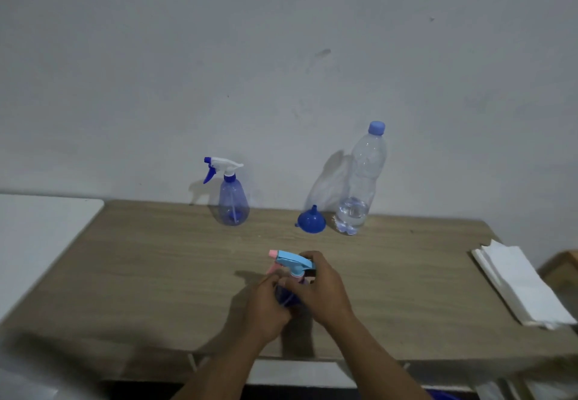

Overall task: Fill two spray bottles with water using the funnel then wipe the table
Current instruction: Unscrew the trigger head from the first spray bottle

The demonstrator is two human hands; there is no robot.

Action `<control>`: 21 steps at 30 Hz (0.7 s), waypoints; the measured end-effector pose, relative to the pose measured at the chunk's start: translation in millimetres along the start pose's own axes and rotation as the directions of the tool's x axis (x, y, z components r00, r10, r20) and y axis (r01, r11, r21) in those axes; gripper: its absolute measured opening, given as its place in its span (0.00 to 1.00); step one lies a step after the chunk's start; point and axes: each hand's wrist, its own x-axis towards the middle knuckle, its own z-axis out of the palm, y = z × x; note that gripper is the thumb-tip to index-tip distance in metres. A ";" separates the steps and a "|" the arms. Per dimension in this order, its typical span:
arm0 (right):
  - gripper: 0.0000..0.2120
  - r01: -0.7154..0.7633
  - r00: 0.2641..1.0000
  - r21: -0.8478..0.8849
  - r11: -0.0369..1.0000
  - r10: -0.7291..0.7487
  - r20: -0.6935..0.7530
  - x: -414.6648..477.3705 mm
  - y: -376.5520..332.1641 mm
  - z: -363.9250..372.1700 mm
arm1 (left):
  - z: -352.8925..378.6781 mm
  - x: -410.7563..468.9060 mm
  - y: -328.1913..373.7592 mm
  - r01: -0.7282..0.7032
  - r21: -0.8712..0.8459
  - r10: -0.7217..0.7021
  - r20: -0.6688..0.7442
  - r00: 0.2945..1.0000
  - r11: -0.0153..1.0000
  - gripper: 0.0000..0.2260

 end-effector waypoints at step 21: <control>0.12 0.005 0.972 0.227 0.974 0.049 -0.228 1.4 20.4 30.0 | 2.2 16.6 -22.7 0.025 -0.115 -0.021 0.033 0.999 0.993 0.17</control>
